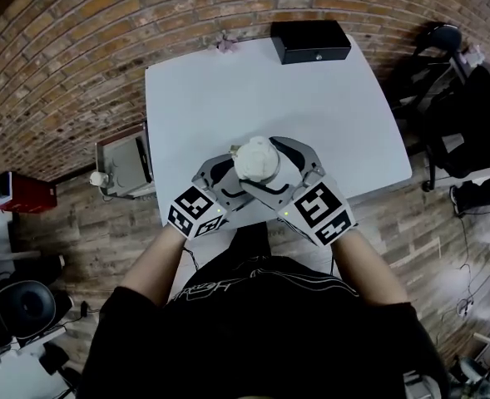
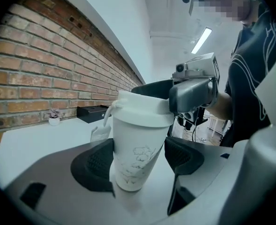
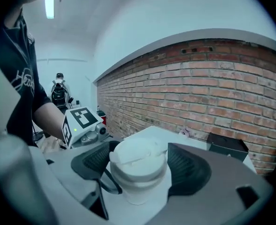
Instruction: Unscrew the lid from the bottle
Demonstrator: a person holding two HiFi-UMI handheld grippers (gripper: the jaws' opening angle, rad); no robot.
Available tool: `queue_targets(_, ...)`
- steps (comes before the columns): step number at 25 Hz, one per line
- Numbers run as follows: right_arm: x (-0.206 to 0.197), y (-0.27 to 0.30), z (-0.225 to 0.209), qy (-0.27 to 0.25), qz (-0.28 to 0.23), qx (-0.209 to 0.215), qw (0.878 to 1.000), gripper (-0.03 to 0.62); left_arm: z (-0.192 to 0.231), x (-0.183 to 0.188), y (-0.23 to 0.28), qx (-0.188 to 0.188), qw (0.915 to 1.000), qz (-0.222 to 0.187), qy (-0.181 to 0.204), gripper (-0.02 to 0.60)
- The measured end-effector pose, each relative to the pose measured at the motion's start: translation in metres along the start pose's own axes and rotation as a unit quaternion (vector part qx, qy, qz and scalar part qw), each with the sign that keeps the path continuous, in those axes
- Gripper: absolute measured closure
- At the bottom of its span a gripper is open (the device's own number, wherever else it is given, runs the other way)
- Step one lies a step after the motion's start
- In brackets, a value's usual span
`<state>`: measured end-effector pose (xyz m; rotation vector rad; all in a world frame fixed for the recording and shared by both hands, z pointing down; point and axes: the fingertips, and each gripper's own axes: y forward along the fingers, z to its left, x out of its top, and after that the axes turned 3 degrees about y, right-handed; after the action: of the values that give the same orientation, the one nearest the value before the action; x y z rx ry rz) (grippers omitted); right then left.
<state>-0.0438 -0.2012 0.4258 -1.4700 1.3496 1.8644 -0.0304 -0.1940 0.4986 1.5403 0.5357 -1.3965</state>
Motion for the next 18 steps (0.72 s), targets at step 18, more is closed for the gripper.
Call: queue_targets(18, -0.0050, -0.0029, 0.0081, -0.112, 0.029, 0.208, 0.971, 0.232, -0.0029, -0.0008, 0.0003, -0.003, 1.0000, 0.006, -0.003, 0.224)
